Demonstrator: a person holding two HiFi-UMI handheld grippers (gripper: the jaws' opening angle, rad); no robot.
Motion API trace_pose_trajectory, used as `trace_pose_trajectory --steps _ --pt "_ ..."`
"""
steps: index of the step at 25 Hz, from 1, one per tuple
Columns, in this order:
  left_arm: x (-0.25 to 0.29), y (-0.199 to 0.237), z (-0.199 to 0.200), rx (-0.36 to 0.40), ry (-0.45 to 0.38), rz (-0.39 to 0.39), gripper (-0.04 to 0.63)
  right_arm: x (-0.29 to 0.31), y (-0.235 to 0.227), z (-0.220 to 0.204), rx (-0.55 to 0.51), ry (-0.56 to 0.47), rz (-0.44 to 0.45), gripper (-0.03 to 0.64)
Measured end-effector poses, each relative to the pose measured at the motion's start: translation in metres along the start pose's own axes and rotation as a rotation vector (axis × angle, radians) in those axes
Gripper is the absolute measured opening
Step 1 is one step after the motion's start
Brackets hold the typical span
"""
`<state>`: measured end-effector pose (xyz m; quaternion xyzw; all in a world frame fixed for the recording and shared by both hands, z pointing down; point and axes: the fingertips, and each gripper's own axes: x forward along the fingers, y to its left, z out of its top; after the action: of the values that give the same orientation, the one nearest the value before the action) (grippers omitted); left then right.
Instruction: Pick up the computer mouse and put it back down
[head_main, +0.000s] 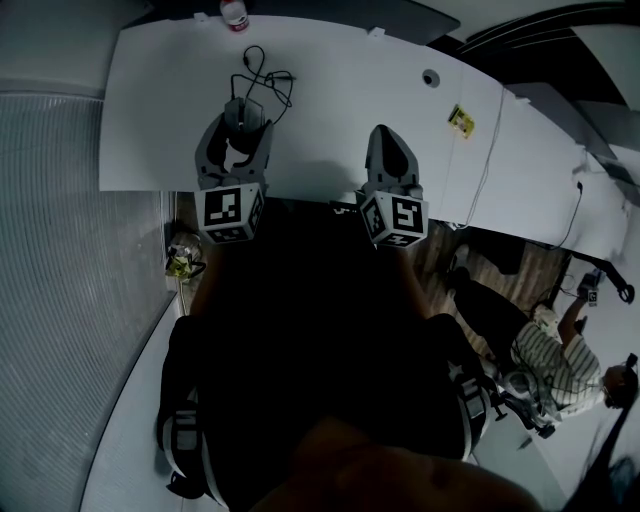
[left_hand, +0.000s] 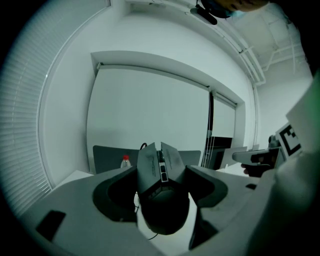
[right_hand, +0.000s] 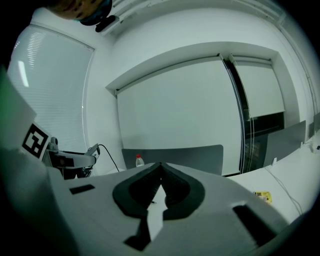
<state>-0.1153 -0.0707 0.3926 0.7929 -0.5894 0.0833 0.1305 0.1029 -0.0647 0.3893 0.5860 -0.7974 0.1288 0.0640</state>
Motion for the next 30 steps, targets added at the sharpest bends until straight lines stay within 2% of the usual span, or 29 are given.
trace_pose_trajectory --steps 30 --pt "0.031 -0.015 -0.118 -0.026 0.271 -0.048 0.296 -0.010 -0.014 -0.024 0.013 0.056 -0.034 -0.002"
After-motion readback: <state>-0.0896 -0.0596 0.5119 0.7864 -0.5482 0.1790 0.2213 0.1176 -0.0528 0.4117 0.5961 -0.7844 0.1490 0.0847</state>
